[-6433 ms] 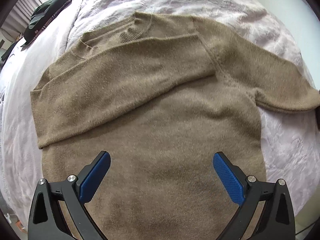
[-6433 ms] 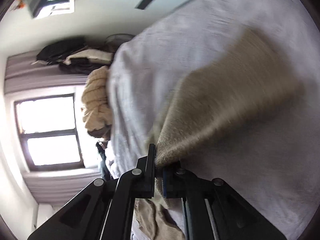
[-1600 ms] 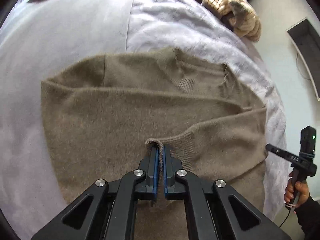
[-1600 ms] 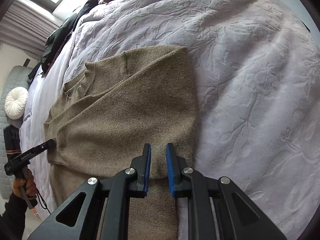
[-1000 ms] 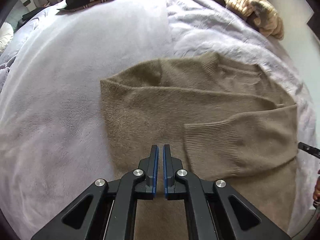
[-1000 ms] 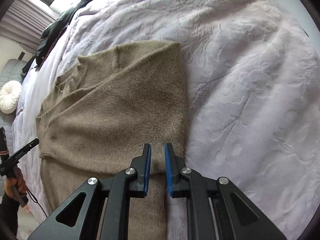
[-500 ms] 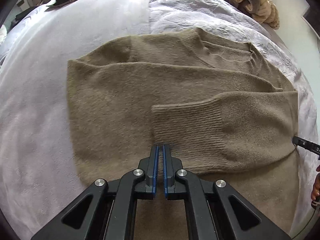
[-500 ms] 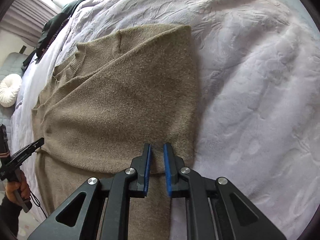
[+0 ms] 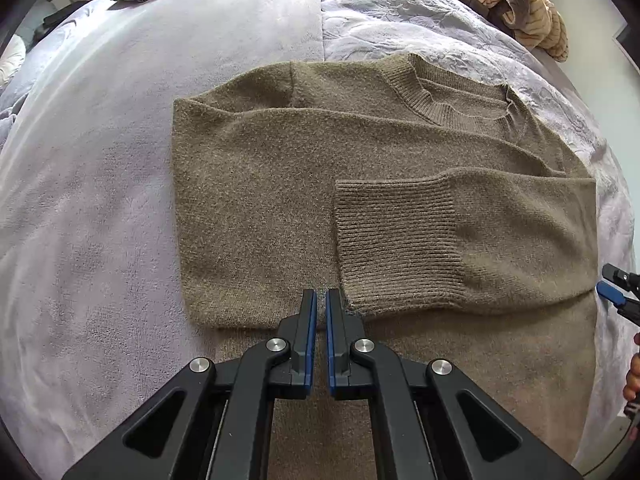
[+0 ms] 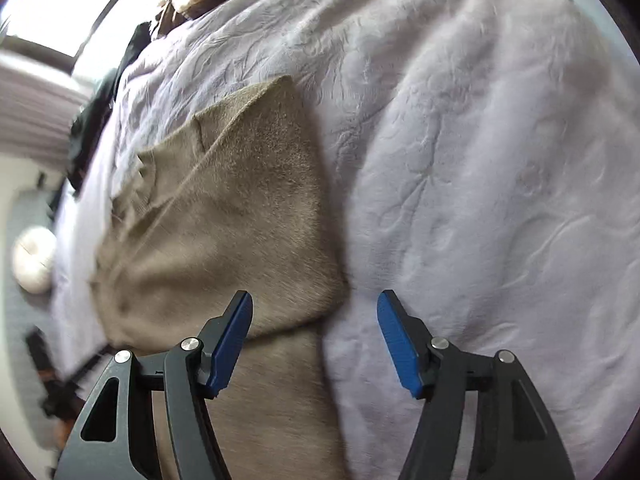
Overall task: Fold small clothes
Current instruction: 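Open both grippers and release the folded sleeve onto the sweater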
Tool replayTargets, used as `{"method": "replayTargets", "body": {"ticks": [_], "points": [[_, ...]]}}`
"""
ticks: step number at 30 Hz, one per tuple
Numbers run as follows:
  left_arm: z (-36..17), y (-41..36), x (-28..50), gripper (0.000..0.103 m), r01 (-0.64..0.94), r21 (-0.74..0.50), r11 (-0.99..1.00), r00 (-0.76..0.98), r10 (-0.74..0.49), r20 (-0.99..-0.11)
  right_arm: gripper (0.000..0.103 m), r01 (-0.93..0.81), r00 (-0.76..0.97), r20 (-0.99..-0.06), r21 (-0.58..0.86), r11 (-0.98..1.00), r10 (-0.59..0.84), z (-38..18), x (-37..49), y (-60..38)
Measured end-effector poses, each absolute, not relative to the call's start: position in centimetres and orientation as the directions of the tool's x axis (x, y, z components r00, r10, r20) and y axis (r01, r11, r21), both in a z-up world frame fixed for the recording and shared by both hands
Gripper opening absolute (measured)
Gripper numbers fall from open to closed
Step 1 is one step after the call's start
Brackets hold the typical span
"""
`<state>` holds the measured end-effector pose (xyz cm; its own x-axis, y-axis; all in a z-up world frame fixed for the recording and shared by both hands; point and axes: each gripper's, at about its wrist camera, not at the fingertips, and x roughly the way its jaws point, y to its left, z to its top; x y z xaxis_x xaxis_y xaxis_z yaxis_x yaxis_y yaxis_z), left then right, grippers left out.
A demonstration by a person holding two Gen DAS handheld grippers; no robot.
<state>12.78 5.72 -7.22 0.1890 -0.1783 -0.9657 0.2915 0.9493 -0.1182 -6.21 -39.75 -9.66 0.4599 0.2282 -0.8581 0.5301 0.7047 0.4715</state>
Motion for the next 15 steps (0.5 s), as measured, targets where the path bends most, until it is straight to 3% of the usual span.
{"method": "replayTargets", "body": {"ticks": [1,4,8,15], "points": [[-7.2,5.6,12.9,0.005,0.29,-0.115,0.95,0.19,-0.175,-0.966,0.048,0.537,0.437,-0.872,0.449,0.714,0.22,-10.0,-5.8,-39.7],[-7.1,5.4,13.0,0.005,0.283,-0.116,0.952,0.191,-0.174,-0.966,0.042,0.529,0.357,-0.925,0.317,0.787,0.132,-10.2,-5.0,-39.0],[-7.1,5.1,13.2,0.005,0.276,-0.122,0.953,0.192,-0.179,-0.965,0.049,0.554,0.311,-0.95,0.168,0.815,-0.015,-8.7,-5.3,-38.2],[-6.9,5.3,13.0,0.005,0.279,-0.122,0.953,0.187,-0.179,-0.966,0.059,0.518,0.335,-0.941,0.229,0.824,0.051,-7.3,-6.8,-37.1]]}}
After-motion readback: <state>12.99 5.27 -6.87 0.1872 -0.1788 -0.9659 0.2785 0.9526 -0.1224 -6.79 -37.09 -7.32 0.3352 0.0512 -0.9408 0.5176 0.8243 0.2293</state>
